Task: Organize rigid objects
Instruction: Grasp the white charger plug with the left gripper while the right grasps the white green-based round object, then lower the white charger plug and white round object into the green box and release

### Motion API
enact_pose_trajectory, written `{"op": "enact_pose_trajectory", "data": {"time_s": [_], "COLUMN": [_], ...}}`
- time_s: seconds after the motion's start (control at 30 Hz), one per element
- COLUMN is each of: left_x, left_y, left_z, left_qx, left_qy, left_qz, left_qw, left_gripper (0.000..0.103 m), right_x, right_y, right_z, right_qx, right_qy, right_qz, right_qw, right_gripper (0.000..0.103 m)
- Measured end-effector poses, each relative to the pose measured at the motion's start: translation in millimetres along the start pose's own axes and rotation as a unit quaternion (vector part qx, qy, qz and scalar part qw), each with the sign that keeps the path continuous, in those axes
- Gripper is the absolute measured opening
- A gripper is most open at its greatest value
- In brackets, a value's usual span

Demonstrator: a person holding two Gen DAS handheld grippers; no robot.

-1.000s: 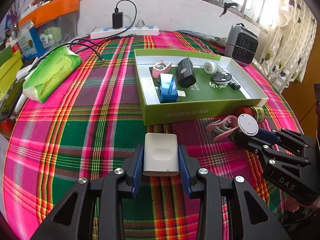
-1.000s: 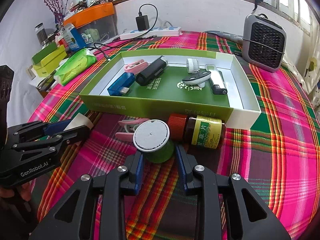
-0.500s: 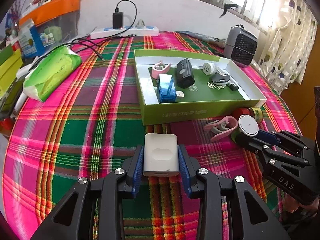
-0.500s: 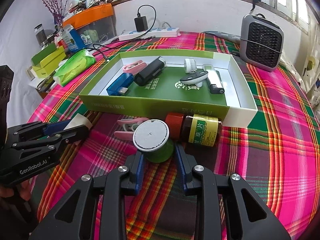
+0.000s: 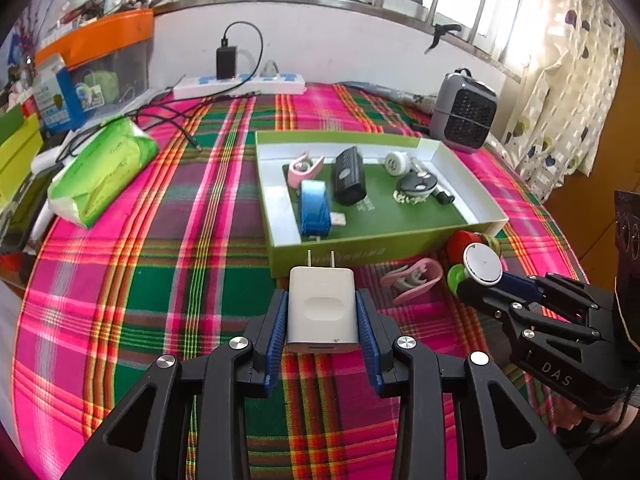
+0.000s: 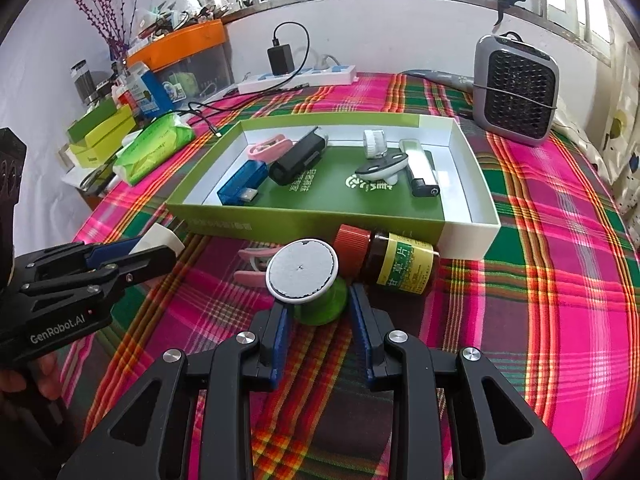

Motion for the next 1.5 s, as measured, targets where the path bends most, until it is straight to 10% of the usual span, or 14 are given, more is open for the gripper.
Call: {"op": "enact_pose_trajectory", "data": {"time_s": [0.77, 1.5], "left_x": [-14, -71], "left_y": [-20, -28], "left_z": [-43, -61], "left_qx": [-0.020, -0.025], "left_qy": [-0.010, 0.028], "left_qz": [0.028, 0.038], "left_qw": [0.9994, 0.9986], "left_gripper": [0.033, 0.032], "right_x": [14, -65], "right_y": [-18, -25], "right_z": [-54, -111], "right_qx": [-0.015, 0.004], "right_qy": [-0.048, 0.011], "right_qz": [-0.009, -0.071], "right_qw": [0.999, 0.997], "right_gripper": [0.029, 0.029]}}
Point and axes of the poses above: each gripper's, at about its wrist camera, not at the fingertips, and x roughly against the way its jaws point, y to its left, z to its underside, the point moved 2 cm from there along -x, roughly the way its jaws point, and after that the axes turned 8 degrees about z, right-handed, at the moved point
